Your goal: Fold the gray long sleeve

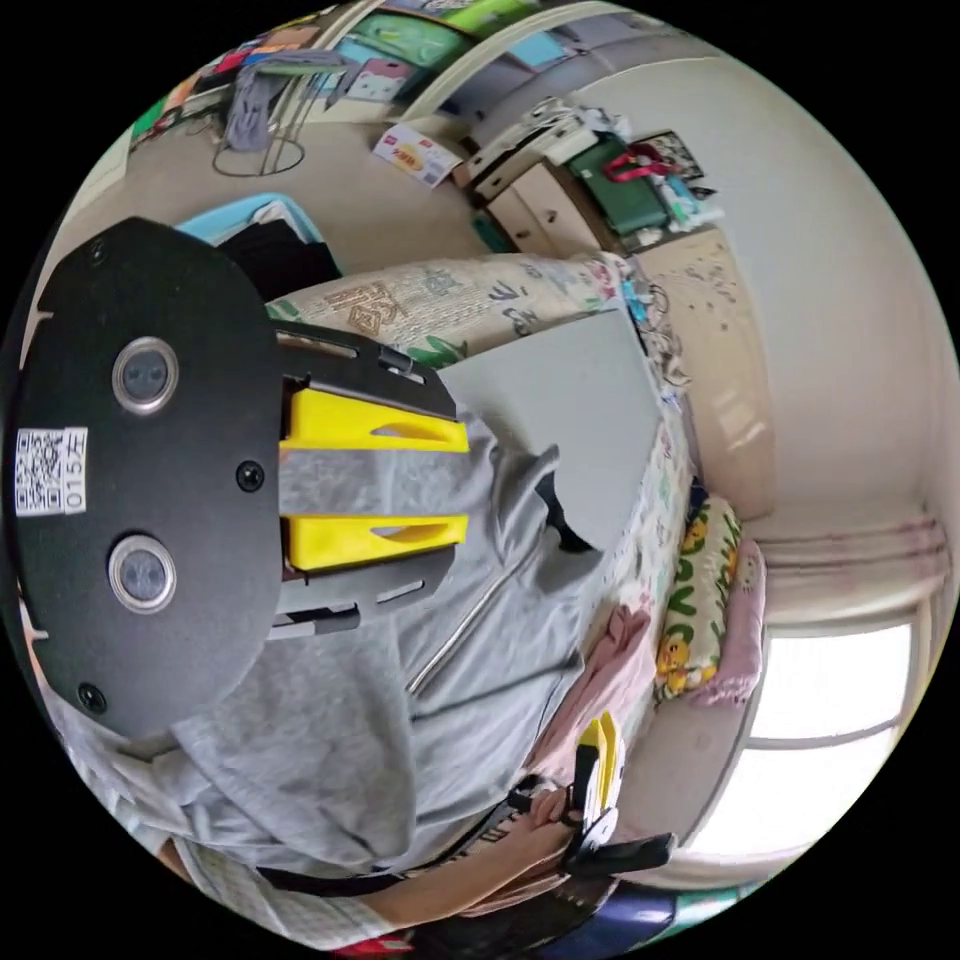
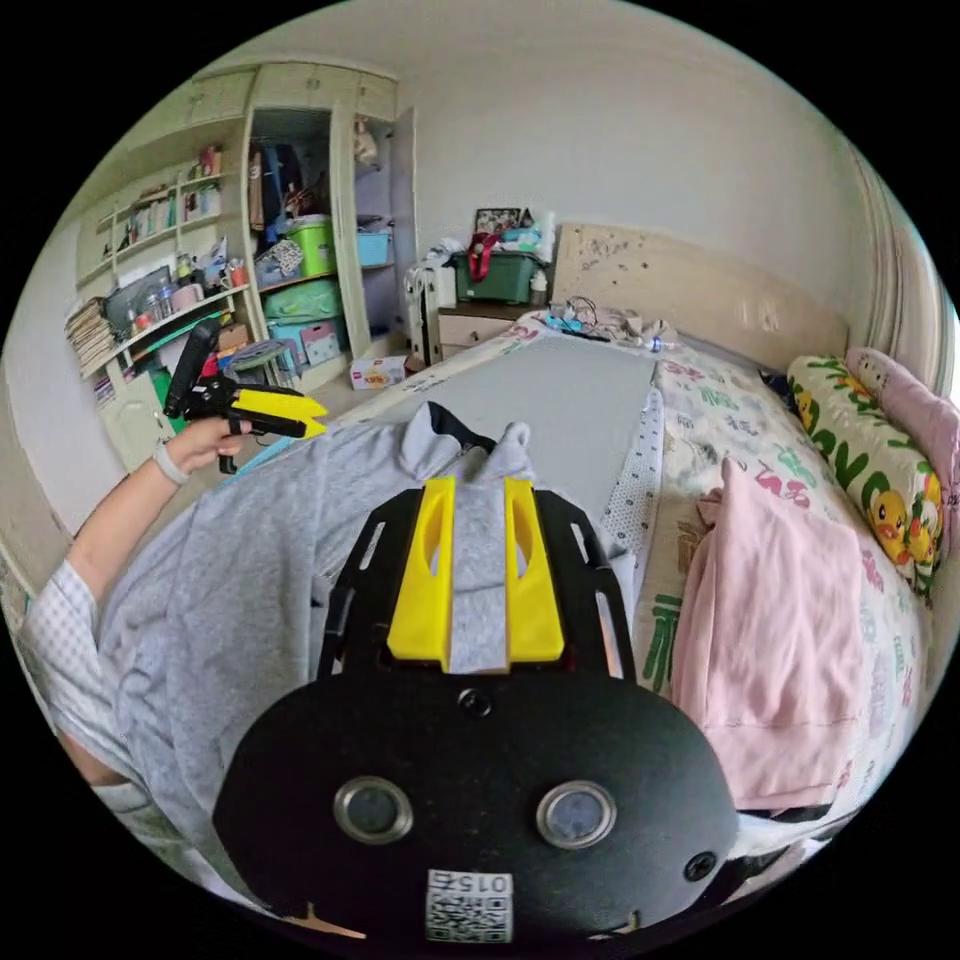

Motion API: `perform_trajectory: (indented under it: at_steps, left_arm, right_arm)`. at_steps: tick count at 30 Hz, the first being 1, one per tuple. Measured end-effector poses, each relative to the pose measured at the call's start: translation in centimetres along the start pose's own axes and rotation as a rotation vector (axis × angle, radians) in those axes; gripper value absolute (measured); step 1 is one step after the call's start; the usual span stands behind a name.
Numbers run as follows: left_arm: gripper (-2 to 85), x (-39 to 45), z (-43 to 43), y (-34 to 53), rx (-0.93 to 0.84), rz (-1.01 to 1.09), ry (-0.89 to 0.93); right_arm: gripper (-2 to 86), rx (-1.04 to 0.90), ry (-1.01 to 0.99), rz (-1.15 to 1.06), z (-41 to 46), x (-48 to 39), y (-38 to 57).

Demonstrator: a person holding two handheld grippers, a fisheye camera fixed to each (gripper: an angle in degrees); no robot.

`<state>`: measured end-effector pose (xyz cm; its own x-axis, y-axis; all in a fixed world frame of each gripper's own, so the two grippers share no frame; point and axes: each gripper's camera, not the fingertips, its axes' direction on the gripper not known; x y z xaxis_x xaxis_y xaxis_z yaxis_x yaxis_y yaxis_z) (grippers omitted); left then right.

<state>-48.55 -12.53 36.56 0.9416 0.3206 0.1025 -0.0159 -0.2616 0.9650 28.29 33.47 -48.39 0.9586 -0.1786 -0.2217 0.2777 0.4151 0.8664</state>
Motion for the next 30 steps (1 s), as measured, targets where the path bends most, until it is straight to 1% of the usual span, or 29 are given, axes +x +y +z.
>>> perform_trajectory:
  at_steps: [2, 6, 8, 9, 12, 14, 15, 16, 18, 21, 24, 26, 27, 29, 30]
  left_arm:
    - [11.5, -2.9, 3.7, -1.6, -0.04, -0.035, 0.055]
    - [11.7, -3.5, 6.6, -2.8, -0.045, 0.006, 0.022]
    - [11.9, -3.4, 8.5, -3.5, -0.116, 0.028, -0.006]
    - [12.0, -3.4, 8.9, -3.4, -0.125, 0.034, -0.012]
    - [11.7, -4.6, 8.4, -3.1, -0.096, -0.001, 0.043]
    - [9.3, -5.8, 7.5, -3.0, -0.076, -0.061, 0.062]
    - [8.4, -5.9, 7.2, -3.0, -0.072, -0.065, 0.074]
    - [6.1, -5.8, 6.6, -3.1, -0.061, -0.058, 0.1]
    - [3.4, -4.6, 5.1, -3.3, -0.037, -0.032, 0.095]
    - [1.4, -1.4, 0.8, -3.7, 0.009, 0.019, 0.034]
    - [0.6, 2.8, -7.0, -4.4, 0.078, 0.056, -0.006]
    - [0.4, 7.1, -15.2, -4.0, 0.141, 0.112, -0.044]
    - [0.4, 8.2, -17.4, -3.7, 0.156, 0.125, -0.047]
    - [0.3, 13.1, -25.9, -0.8, 0.227, 0.185, -0.043]
    - [0.3, 14.4, -27.9, 0.4, 0.247, 0.196, -0.032]
  right_arm:
    - [10.7, -0.17, 0.015, 0.009, 5.1, 1.7, -3.1]
    - [11.6, -0.192, 0.018, 0.003, 9.5, 1.9, -6.0]
    - [12.0, -0.236, 0.046, -0.034, 12.2, 1.5, -7.1]
    - [12.1, -0.25, 0.054, -0.05, 12.9, 1.4, -7.2]
    - [12.1, -0.305, 0.051, -0.073, 15.1, 1.6, -7.3]
    - [11.2, -0.304, -0.01, -0.024, 14.9, 2.9, -7.4]
    - [10.9, -0.296, -0.011, -0.012, 14.7, 3.2, -7.2]
    - [8.9, -0.27, -0.009, 0.008, 14.1, 3.5, -6.9]
    - [6.4, -0.228, -0.013, -0.006, 12.9, 3.4, -6.2]
    - [3.9, -0.167, 0.038, -0.077, 9.7, 1.7, -4.9]
    - [3.4, -0.085, 0.065, -0.099, 3.7, -0.5, -3.8]
    - [3.2, 0.003, 0.073, -0.139, -2.8, -3.0, -1.8]
    - [3.2, 0.021, 0.078, -0.154, -4.6, -3.7, -1.1]
    - [3.3, 0.093, 0.061, -0.211, -11.7, -6.7, 3.0]
    - [3.3, 0.109, 0.052, -0.226, -13.5, -7.5, 4.4]
